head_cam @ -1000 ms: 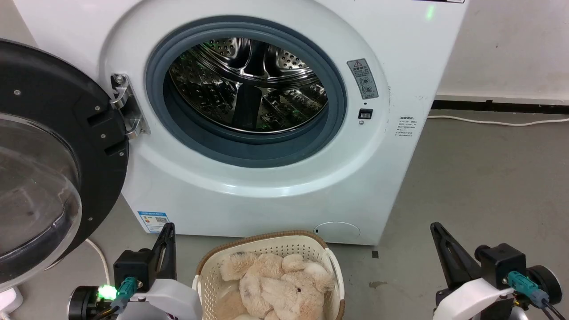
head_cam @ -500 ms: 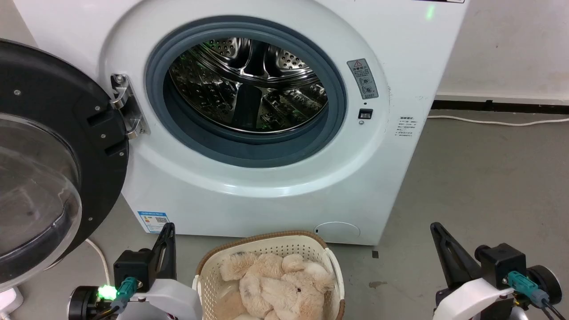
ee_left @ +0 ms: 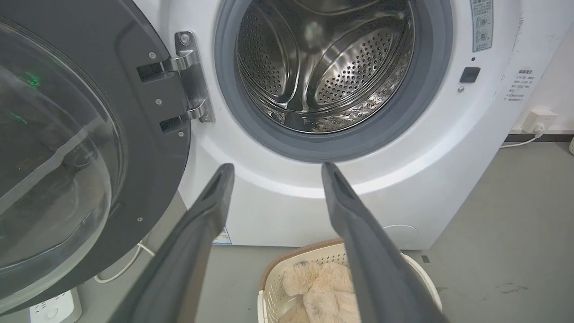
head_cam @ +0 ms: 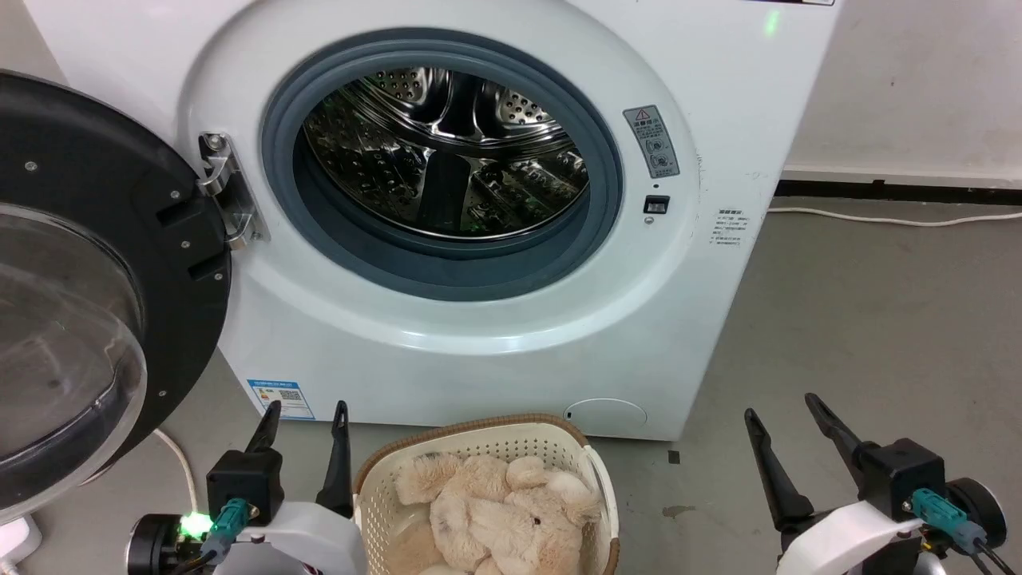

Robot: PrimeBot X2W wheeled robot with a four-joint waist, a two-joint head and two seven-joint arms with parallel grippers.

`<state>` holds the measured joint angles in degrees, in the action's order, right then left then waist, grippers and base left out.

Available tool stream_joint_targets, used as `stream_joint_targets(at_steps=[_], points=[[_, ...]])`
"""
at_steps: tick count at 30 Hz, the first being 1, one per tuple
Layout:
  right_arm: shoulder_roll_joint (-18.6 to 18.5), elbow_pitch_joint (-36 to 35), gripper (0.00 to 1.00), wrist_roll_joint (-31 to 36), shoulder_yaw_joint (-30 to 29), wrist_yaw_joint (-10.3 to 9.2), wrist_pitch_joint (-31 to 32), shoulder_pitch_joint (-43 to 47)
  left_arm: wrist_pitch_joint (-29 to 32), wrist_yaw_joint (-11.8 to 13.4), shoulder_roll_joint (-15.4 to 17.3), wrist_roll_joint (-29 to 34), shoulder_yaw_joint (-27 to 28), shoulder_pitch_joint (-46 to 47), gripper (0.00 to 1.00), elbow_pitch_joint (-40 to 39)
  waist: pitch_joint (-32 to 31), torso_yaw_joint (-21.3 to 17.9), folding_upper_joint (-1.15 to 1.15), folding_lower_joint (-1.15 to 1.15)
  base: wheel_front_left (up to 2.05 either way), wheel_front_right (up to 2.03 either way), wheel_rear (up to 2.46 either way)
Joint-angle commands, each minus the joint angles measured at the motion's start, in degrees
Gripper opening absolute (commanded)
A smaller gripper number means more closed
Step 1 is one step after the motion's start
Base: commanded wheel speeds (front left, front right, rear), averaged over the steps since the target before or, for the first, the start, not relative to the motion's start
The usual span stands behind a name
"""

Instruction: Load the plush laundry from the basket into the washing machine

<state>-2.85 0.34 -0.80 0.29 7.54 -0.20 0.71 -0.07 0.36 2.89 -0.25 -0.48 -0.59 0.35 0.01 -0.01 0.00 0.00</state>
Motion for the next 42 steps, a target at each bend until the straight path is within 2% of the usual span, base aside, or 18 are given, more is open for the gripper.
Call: stream_joint_targets(at_steps=[1, 18, 30, 42], points=[[0.0, 0.23, 1.0, -0.81, 0.11, 0.0, -0.56, 0.38, -0.62, 0.11, 0.0, -0.92, -0.26, -0.24, 1.0, 0.17, 0.01, -0.01, 0.0, 0.0, 0.0, 0.0, 0.0], [0.0, 0.49, 1.0, -3.89, 0.36, -0.01, -2.59, 0.73, -2.36, -0.23, 0.03, -4.23, -1.98, 0.96, 1.0, 3.34, 1.54, -0.52, 0.0, 0.0, 0.0, 0.0, 0.0], [-0.01, -0.25, 1.0, -7.61, 0.89, -0.02, -4.98, -1.45, 1.02, -1.72, 0.22, -9.36, -5.39, 10.14, 1.0, 16.6, 9.68, -2.63, 0.0, 0.0, 0.0, 0.0, 0.0], [-0.01, -2.01, 1.0, -10.71, 1.09, -0.02, -6.41, -2.6, 3.44, -2.0, 1.07, -12.01, -7.25, 16.79, 1.0, 24.97, 16.74, -5.24, 0.0, 0.0, 0.0, 0.0, 0.0]])
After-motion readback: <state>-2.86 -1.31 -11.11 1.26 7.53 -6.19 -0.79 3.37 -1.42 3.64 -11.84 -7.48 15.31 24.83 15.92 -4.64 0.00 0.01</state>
